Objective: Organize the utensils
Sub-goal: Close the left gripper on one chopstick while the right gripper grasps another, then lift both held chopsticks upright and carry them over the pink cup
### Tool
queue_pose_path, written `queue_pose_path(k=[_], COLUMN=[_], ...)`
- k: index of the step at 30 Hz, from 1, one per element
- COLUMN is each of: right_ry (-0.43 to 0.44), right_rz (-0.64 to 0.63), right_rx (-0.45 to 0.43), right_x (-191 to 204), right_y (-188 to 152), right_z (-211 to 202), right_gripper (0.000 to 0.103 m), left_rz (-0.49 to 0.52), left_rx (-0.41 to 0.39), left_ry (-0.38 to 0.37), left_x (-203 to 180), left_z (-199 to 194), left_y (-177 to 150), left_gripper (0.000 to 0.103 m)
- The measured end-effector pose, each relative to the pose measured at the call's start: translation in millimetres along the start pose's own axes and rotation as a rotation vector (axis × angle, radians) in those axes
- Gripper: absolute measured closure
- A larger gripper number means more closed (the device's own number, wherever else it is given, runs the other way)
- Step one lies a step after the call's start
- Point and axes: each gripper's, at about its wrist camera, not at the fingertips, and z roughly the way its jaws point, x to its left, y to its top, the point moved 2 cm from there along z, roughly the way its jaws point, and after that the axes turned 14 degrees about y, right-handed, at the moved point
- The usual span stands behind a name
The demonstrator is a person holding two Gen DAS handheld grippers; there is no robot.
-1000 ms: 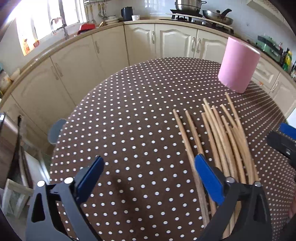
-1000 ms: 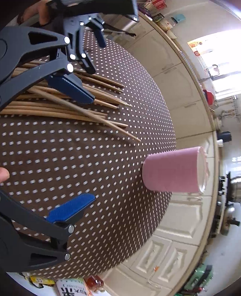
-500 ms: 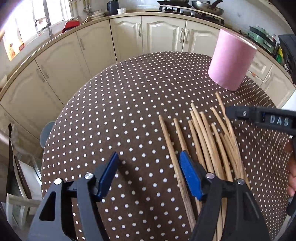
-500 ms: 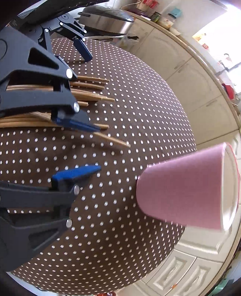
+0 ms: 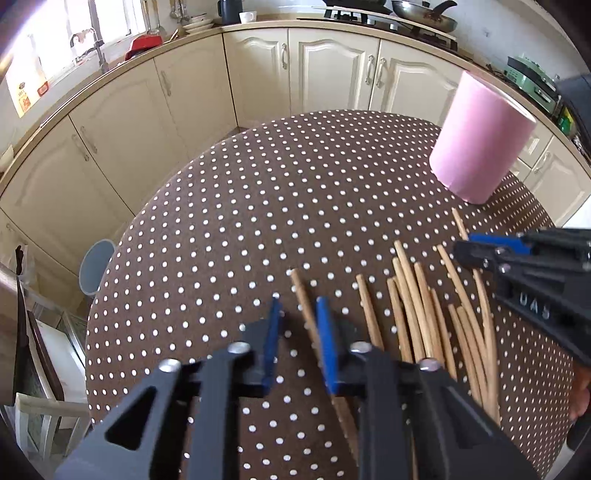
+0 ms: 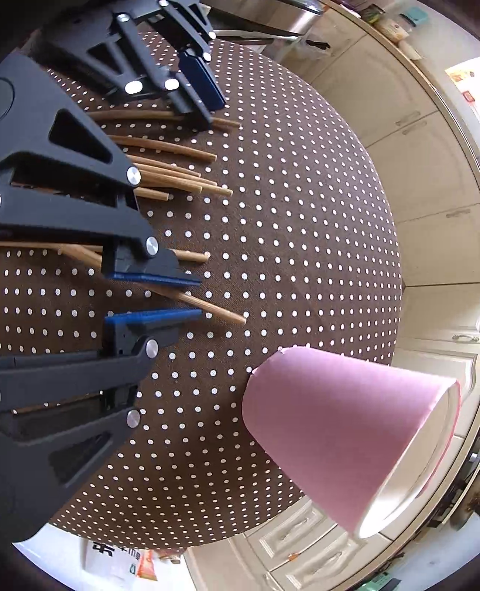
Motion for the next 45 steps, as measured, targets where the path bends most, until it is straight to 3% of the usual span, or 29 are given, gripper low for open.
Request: queue_pose_path(k=[4, 7, 14, 28, 37, 45], right_ry=[0.028, 0.059, 0.147, 0.234, 0.231, 0.19], right_rz=[0.003, 0.015, 0.0, -0.088, -0.114, -0.106], right_rx=[-0.018, -0.044, -0.146, -0.438, -0.612, -0.76], right_x=[2, -1, -1, -2, -19, -38], right_y=[-9, -15, -34, -50, -48, -29], right_z=[-4, -17, -65, -196, -252, -301], right_gripper=[0.098, 0.098, 0.098, 0.098, 0.098, 0.098], left_rz=[-0.034, -0.081, -0.101, -0.12, -0.136, -0.175], left_rx=[-0.002, 0.011, -0.077, -0.409, -0.564, -0.75], left_ry=[-0.033, -0.117, -0.153, -0.231, -0.279, -0.273], left_x=[2, 10, 11, 15, -8, -43], left_z=[3, 3, -37, -207, -263, -304], left_y=[3, 0, 1, 31, 66, 114], left_gripper=[0.096, 0.098, 0.098, 0.098, 0.098, 0.098])
